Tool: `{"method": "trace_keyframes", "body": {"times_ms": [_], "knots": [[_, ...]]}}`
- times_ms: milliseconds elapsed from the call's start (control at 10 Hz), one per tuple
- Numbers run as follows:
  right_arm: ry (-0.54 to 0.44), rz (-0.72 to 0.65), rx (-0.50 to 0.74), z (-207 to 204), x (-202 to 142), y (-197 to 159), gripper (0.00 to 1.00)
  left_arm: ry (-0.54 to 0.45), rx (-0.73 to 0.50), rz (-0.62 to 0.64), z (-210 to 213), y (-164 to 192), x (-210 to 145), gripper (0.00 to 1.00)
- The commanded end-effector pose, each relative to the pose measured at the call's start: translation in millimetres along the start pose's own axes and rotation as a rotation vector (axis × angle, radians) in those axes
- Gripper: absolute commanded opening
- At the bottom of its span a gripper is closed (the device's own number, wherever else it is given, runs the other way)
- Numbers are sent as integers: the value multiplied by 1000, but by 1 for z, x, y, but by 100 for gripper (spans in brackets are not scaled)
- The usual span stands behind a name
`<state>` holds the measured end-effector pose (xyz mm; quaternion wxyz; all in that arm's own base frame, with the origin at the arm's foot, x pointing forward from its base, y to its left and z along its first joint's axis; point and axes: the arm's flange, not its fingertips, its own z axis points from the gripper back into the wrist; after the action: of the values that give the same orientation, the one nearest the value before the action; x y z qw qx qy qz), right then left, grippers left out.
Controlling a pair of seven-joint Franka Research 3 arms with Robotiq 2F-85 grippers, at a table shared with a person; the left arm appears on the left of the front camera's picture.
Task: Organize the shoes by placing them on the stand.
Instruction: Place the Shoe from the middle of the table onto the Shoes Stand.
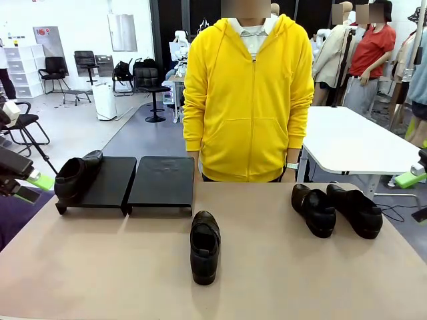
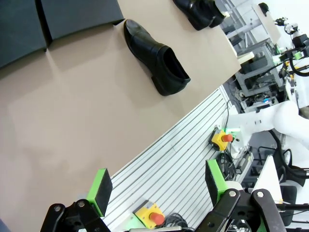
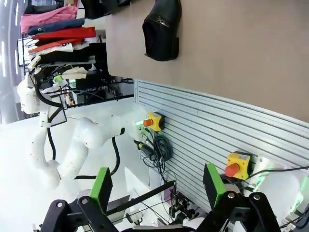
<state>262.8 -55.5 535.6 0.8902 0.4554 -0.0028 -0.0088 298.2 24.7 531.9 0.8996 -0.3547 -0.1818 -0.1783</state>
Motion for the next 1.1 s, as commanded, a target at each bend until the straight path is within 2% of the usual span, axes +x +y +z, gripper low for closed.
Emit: {"method": "trace_keyframes", "body": {"times_ms": [0, 400, 500, 600, 700, 800, 1000], "knots": [[-3, -8, 31, 3, 3, 3, 100, 9, 2, -16, 3, 1, -1, 100], [-3, -8, 31, 3, 3, 3, 100, 0, 0, 0, 0, 0, 0, 100], [-3, -8, 31, 3, 3, 3, 100, -49, 113, 174, -35, -16, 28, 100], [-3, -8, 31, 3, 3, 3, 100, -15, 271, 333, -92, -38, 67, 100], [-3, -8, 31, 3, 3, 3, 100, -46, 390, 363, -145, -56, 88, 100], [-3, -8, 31, 3, 3, 3, 100, -52, 459, 381, -204, -73, 103, 100], [-3, -8, 31, 3, 3, 3, 100, -110, 682, 356, -289, -96, 118, 100]]}}
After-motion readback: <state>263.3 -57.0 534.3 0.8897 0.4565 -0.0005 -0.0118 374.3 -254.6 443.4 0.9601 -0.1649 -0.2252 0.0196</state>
